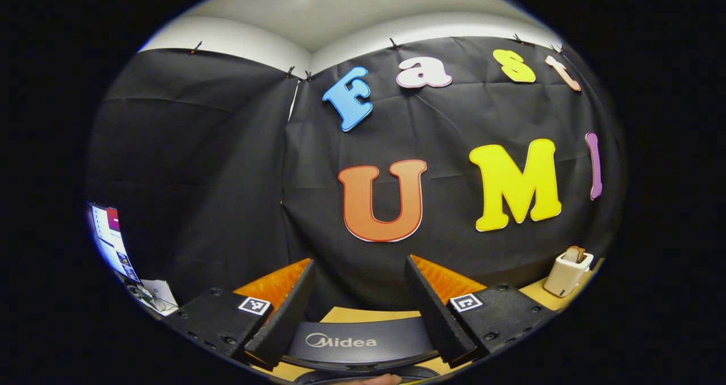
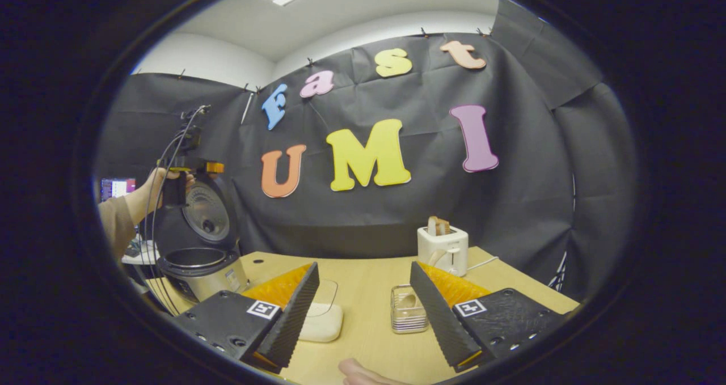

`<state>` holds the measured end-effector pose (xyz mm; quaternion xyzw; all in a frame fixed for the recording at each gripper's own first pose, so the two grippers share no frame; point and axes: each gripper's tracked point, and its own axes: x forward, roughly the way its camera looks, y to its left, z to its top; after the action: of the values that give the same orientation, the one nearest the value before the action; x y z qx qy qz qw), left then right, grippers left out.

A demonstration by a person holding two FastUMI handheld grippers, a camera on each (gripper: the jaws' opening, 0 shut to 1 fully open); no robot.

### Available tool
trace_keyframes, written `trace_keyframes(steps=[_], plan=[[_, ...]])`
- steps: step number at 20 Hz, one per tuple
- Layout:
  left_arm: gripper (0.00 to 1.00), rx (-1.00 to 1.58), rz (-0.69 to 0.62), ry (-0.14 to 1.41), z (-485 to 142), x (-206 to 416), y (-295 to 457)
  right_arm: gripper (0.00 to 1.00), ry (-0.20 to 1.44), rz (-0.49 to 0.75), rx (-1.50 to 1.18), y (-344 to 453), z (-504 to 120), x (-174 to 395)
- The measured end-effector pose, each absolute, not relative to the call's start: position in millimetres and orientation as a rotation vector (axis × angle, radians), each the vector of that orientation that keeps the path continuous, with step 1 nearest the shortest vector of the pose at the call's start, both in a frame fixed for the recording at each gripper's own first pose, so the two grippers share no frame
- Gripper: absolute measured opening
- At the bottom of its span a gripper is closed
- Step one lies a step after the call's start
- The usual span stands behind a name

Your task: Close the left gripper, press the button to open the rice cooker; take a wooden spoon from the chopstick holder with the right hand, scoop a spoonful of rice and pour it into the rice cooker, then put the wooden spoon back into the chopstick holder.

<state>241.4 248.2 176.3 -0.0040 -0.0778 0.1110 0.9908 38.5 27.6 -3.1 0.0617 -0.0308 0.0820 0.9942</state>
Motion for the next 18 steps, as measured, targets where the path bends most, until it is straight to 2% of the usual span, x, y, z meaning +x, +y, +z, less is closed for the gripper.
trace_keyframes(steps=[5, 12, 13, 14, 15, 16, 18], plan=[[1.0, 0.003, 0.214, -0.182, 178.1, 231.3, 242.8, 0.92, -0.052, 0.179, 0.11, 39.8, -5.9, 34.0], [1.0, 0.005, 0.185, -0.167, 147.6, 174.0, 221.4, 0.91, -0.081, 0.171, 0.126, 40.4, 2.3, 26.9], [0.95, 0.008, 0.184, -0.162, 142.3, 166.3, 218.1, 0.96, -0.085, 0.166, 0.125, 38.7, 3.7, 26.3], [1.0, 0.007, 0.181, -0.155, 135.0, 156.1, 214.4, 0.92, -0.088, 0.162, 0.129, 36.5, 4.5, 25.6], [1.0, 0.009, 0.167, -0.151, 128.3, 149.3, 209.7, 0.92, -0.088, 0.16, 0.135, 36.6, 5.5, 25.4], [1.0, 0.016, 0.15, -0.148, 122.1, 142.5, 204.0, 0.96, -0.084, 0.159, 0.141, 36.2, 4.7, 24.4], [0.99, 0.021, 0.118, -0.141, 108.1, 130.0, 196.3, 0.96, -0.072, 0.155, 0.151, 34.0, 3.6, 24.4]])
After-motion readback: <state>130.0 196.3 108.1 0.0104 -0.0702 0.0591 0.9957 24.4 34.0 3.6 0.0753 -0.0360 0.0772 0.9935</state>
